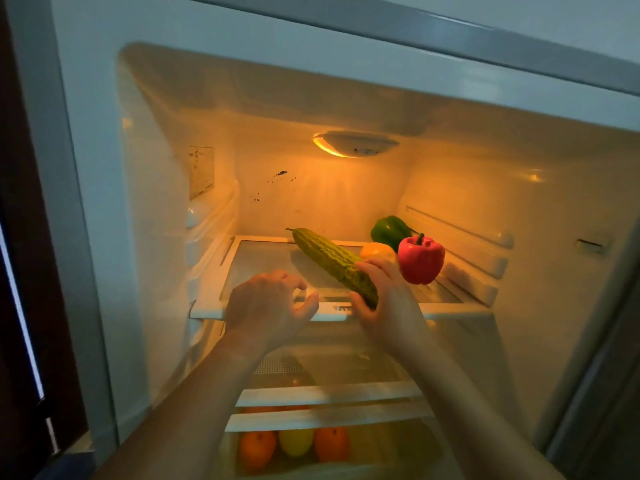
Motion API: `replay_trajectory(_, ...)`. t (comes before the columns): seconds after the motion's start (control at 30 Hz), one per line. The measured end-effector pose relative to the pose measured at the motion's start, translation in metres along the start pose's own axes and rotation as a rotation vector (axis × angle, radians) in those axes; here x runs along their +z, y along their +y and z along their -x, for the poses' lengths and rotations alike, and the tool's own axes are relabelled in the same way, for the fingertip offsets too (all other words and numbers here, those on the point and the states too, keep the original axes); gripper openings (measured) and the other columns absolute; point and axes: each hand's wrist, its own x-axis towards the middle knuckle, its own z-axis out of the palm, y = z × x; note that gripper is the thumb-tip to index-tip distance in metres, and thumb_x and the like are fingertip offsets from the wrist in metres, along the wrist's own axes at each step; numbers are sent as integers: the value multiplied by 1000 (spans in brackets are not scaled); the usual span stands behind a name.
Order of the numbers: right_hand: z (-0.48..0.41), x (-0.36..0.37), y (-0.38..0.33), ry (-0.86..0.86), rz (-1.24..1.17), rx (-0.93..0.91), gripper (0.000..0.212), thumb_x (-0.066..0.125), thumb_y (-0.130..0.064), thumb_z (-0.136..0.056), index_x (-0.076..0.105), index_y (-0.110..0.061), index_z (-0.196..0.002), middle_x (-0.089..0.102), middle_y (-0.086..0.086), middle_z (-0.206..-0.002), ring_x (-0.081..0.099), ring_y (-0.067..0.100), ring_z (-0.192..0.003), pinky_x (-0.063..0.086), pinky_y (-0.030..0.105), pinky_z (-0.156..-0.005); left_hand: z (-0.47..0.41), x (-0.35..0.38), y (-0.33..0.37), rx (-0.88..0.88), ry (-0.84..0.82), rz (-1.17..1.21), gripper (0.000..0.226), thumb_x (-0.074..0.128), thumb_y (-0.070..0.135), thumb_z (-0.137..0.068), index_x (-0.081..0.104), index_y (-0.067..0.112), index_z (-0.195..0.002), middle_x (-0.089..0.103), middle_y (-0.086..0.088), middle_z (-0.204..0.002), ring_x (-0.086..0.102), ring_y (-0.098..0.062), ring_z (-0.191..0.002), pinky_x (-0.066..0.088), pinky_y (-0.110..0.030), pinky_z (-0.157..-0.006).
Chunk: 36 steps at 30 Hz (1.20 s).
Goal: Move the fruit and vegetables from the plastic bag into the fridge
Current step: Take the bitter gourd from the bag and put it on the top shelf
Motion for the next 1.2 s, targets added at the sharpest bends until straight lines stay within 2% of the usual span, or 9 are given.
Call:
replay_trajectory(0.07, 4, -4, 7, -27, -35, -46, 47, 64, -26, -86, 51, -18, -130, 47, -4, -134, 42, 4, -119, 36, 18, -99, 0, 0, 0, -3, -1, 7, 40, 39, 60, -86, 62, 35, -106, 61, 16, -100, 47, -5, -81, 34, -25, -60)
replay_trajectory(0.27, -2, 7, 10, -24, 10, -112, 40, 58, -20, -89, 53, -11, -128, 49, 5, -132, 45, 17, -120, 40, 31, -101, -1, 2, 1, -7, 10, -29, 39, 38, 60, -86, 62, 35, -103, 61, 16, -101, 54, -9, -89, 37, -26, -63)
replay_trajectory(0.37, -12, 13, 4, -38, 15, -69, 42, 54, -26, -92, 47, -14, -132, 44, 2, -134, 44, 15, -120, 40, 26, -98, -1, 3, 0, -5, 28, -45, 38, 38, 60, -85, 61, 36, -102, 62, 16, -102, 55, -8, -90, 41, -26, -65)
replay_trajectory(0.53, -24, 16, 4, -124, -22, -20, 46, 48, -35, -94, 40, -18, -135, 38, -1, -136, 40, 10, -117, 31, 14, -86, -1, 2, 1, -14, 37, -56, 37, 39, 60, -85, 61, 37, -104, 61, 18, -104, 54, -7, -91, 32, -25, -61)
replay_trajectory(0.7, -20, 21, 5, -101, -1, -68, 48, 45, -37, -95, 39, -16, -137, 36, 1, -139, 36, 12, -123, 33, 20, -96, -2, 3, -2, -13, 30, -40, 36, 41, 60, -85, 62, 37, -103, 61, 17, -102, 53, -6, -89, 37, -25, -63)
replay_trajectory(0.9, -23, 20, 12, -97, -63, -76, 47, 53, -36, -91, 46, -11, -131, 42, 7, -132, 42, 21, -119, 34, 30, -100, -5, 1, -3, -35, -19, -51, 40, 40, 64, -79, 63, 39, -100, 61, 16, -105, 55, -9, -95, 42, -27, -71)
replay_trajectory(0.97, -21, 20, 13, -70, -88, -72, 47, 57, -35, -89, 49, -11, -129, 46, 7, -130, 44, 21, -118, 34, 29, -100, -3, -1, 1, -47, -41, -59, 44, 37, 64, -78, 63, 38, -102, 61, 14, -107, 55, -12, -99, 42, -28, -75)
replay_trajectory(1.07, -17, 17, 13, 2, -125, -62, 43, 61, -32, -86, 54, -13, -124, 51, 3, -126, 47, 17, -114, 35, 26, -98, -4, -3, 6, -72, -68, -64, 33, 45, 57, -85, 63, 36, -103, 60, 10, -112, 53, -14, -103, 40, -29, -79)
replay_trajectory(1.2, -10, 11, 13, 78, -206, -103, 35, 68, -24, -80, 61, -12, -113, 57, 5, -114, 52, 17, -107, 36, 22, -92, 0, -8, 6, -78, -63, -27, 28, 49, 50, -88, 66, 32, -98, 63, 4, -109, 55, -16, -99, 40, -29, -80)
